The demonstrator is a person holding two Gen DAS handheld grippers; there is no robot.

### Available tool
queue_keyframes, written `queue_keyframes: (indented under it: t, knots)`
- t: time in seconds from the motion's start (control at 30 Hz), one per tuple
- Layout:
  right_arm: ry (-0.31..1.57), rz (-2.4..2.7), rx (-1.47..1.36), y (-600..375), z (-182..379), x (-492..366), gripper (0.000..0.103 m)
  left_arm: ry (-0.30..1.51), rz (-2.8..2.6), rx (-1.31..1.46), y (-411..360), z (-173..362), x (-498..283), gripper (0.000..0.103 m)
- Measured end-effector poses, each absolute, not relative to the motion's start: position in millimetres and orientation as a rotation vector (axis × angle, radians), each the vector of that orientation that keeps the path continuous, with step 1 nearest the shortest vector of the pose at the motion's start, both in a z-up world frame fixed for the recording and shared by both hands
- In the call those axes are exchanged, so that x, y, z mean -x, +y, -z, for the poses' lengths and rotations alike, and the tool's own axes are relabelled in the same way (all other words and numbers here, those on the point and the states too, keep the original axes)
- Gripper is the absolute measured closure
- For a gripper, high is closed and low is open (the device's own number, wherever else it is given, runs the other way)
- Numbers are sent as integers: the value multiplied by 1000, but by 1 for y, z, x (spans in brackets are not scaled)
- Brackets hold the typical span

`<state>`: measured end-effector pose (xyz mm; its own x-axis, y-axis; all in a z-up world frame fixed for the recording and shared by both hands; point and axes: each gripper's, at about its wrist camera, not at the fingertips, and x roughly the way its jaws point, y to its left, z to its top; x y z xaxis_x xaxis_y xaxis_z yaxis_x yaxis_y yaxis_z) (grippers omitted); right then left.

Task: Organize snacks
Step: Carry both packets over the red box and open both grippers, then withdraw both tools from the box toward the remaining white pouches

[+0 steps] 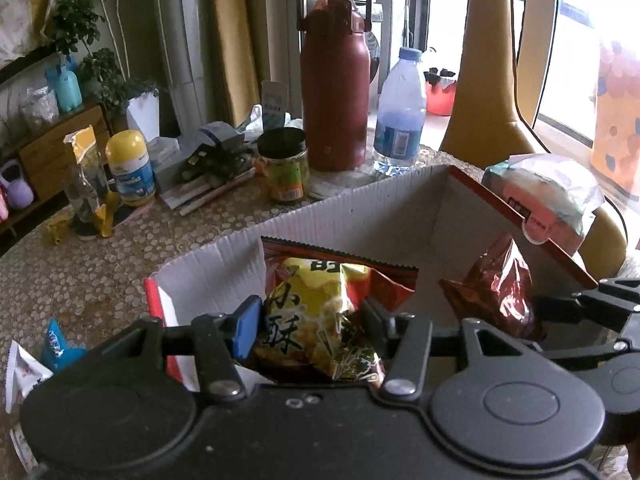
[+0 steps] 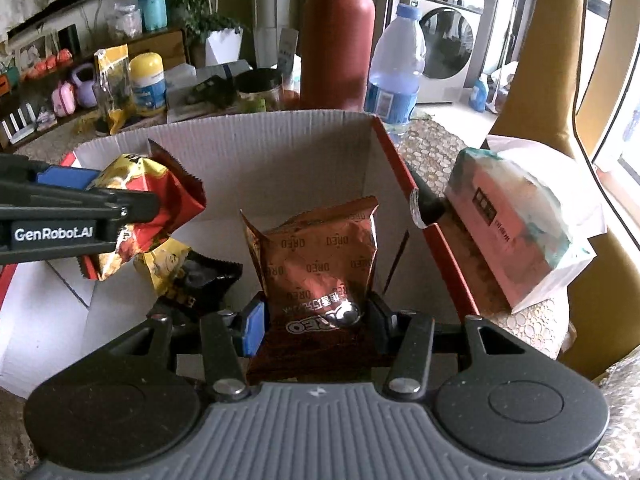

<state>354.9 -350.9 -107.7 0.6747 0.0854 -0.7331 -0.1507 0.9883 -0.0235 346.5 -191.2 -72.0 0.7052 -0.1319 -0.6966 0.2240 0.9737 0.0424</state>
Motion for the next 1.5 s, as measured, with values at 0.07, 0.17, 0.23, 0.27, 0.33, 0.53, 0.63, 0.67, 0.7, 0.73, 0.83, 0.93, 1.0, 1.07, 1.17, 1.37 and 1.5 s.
queue_keyframes:
  t: [0.07, 0.17, 0.23, 0.27, 0.33, 0.53, 0.63, 0.67, 0.7, 0.73, 0.83, 0.93, 1.0, 1.07, 1.17, 1.37, 1.5]
  knots:
    - [822, -134, 89, -349, 108, -356, 52, 770, 203, -142, -194, 74, -349, 50]
    - [832, -134, 100, -346, 109, -356, 52, 773, 208, -163, -198, 76, -350, 50]
    - [834, -135, 102, -345, 110, -356, 52, 771, 207, -172, -200, 78, -350, 49]
    - [835, -133, 103, -344, 110, -356, 51, 770, 205, -180, -201, 78, -350, 48]
    - [835, -130, 106, -344, 110, -355, 45, 763, 207, -196, -203, 79, -348, 47]
    - [816, -125, 103, -346, 107, -349, 37, 731, 210, -188, -205, 71, -341, 25]
    - [807, -127, 90, -348, 104, -344, 37, 722, 212, -175, -203, 66, -336, 23]
    - [802, -127, 86, -348, 102, -343, 35, 718, 214, -171, -203, 65, -334, 21]
    - [797, -127, 82, -348, 100, -341, 31, 715, 217, -166, -202, 63, -332, 20]
    - [790, -128, 78, -349, 99, -339, 28, 712, 217, -162, -201, 61, -330, 20]
    - [777, -135, 74, -348, 94, -332, 28, 700, 224, -149, -199, 54, -324, 19]
    - [768, -138, 81, -345, 88, -324, 28, 691, 232, -132, -194, 46, -316, 14]
    - [758, -141, 87, -343, 83, -317, 28, 680, 231, -124, -191, 41, -310, 14]
    - [748, -145, 89, -340, 78, -311, 28, 670, 235, -122, -189, 36, -304, 13]
    - [732, -147, 96, -337, 70, -301, 26, 657, 233, -109, -182, 28, -294, 13]
    - [698, -158, 89, -330, 51, -280, 24, 623, 235, -87, -167, 12, -272, 10]
    - [674, -168, 82, -325, 40, -264, 20, 600, 239, -76, -157, 2, -256, 9]
